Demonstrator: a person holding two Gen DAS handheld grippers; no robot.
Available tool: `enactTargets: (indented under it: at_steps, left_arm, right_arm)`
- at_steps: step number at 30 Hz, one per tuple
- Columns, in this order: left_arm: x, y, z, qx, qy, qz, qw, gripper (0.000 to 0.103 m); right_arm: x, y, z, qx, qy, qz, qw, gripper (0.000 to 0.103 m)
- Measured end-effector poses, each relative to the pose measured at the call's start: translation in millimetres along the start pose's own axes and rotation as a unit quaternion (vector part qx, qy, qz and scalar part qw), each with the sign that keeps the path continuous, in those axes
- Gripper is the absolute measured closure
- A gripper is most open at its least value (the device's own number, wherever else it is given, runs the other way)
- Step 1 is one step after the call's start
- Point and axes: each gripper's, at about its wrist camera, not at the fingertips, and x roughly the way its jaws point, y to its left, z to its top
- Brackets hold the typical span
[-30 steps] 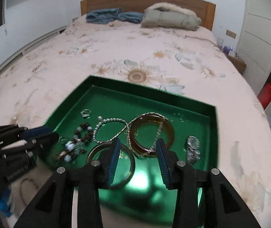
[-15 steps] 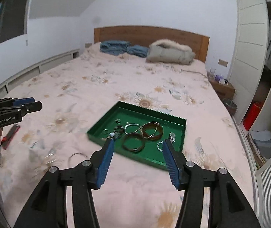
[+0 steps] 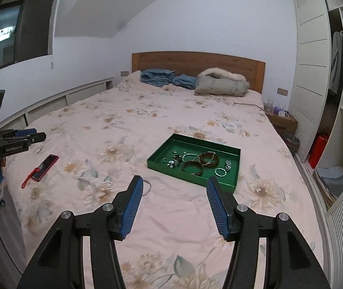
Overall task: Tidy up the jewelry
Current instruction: 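Move both open tools back toward the silver bangle and twisted ring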
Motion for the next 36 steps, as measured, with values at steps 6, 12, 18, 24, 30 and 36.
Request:
enactTargets:
  at_steps: [6,12,18,24,30,36]
  left_arm:
    - [-14.4,-4.4,-23.5,-0.005,0.002,0.001,1.0,0.059]
    - [-19.2,-26.1,-49.6,0.005,0.006,0.008,0.9999,0.059]
    - [-23.8,-51.6,-68.4,0.021,0.002,0.013,0.9997,0.059]
    - [-27.3,-73.5,-74.7,0.041,-0.004,0.005,0.9991,0.059]
    - [-26.7,-90.2,-79.1,0.055,0.0,-0.009,0.9985,0.059]
    - [-25.8,-94.5,-77.7,0.059,-0.003,-0.012,0.9982,0.059]
  right_arm:
    - [-13.2,18.6,-16.8,0.002,-0.001,0.002,1.0,0.049]
    - [-12.0,27.2,-43.1,0.016,0.019,0.005,1.0,0.049]
    - [-10.2,31.8,-66.5,0.018,0.038,0.004,0.999,0.049]
    - [-4.5,30.3,-81.2,0.032,0.053,0.005,0.998,0.049]
    - [-2.3,27.2,-81.8,0.039,0.054,0.001,0.998,0.049]
    - [-2.0,23.9,-78.1,0.043,0.046,0.001,0.998,0.049]
